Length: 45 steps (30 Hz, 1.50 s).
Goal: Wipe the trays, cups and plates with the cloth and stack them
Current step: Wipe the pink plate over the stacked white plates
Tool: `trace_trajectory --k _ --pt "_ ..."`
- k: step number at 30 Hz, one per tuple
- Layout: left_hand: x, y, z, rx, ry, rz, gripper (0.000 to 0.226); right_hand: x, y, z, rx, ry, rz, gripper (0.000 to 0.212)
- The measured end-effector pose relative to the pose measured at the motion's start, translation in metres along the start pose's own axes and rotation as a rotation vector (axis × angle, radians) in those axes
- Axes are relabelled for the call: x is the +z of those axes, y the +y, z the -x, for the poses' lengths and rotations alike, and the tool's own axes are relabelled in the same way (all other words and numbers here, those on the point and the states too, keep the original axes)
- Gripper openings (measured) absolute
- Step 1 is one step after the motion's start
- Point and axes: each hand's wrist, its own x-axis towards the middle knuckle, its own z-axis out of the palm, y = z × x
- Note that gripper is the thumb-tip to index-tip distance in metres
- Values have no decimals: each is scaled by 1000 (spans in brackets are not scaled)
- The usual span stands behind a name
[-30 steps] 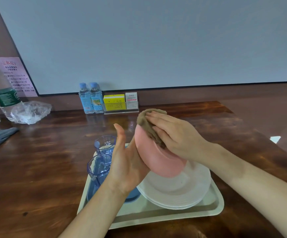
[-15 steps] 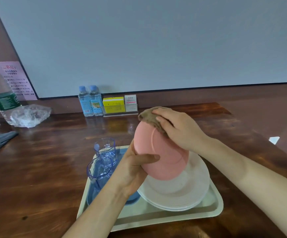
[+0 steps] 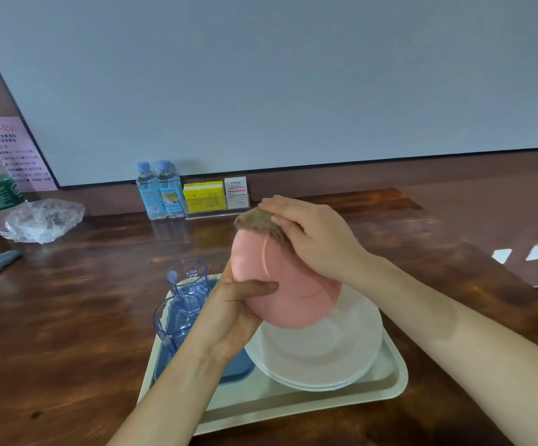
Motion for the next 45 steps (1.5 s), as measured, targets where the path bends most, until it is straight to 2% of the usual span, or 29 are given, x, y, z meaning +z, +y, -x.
trace_trajectory --k 3,7,10,14,16,19,21,25,29,32,34,37,38,40,45 --pt "-1 0 -1 17 30 59 91 -10 18 13 192 126 -79 34" --pt "0 0 -1 26 75 186 82 -7 16 47 299 324 -177 35" --pt "-3 2 -3 50 114 278 112 11 -5 77 274 462 -155 37" --pt "-4 7 -4 29 71 350 118 30 -20 94 202 412 -24 38" --pt "-5 6 -4 13 77 340 123 23 -7 82 182 396 -80 40" --pt "-5 10 -3 11 83 370 122 4 12 63 253 384 -224 40" --pt "-4 15 -1 24 70 448 110 2 8 66 274 386 -273 44" --pt "-1 23 0 25 56 552 71 24 -20 98 260 445 -282 47" --pt "-2 23 3 -46 13 612 56 39 -34 113 254 513 -145 41" --pt "-7 19 3 -118 -16 669 65 41 -48 112 124 483 -40 29" --pt "-8 17 2 -192 -60 621 68 42 -54 107 -4 404 18 26" --pt "-11 6 2 -232 76 409 89 41 -63 89 -166 225 68 28" --pt "-11 2 3 -237 87 462 75 39 -66 81 -187 175 78 26" --pt "2 0 5 -167 99 473 53 35 -68 61 -188 111 56 20" --pt "14 -1 10 -78 -15 332 82 17 -40 12 -46 187 -26 22"
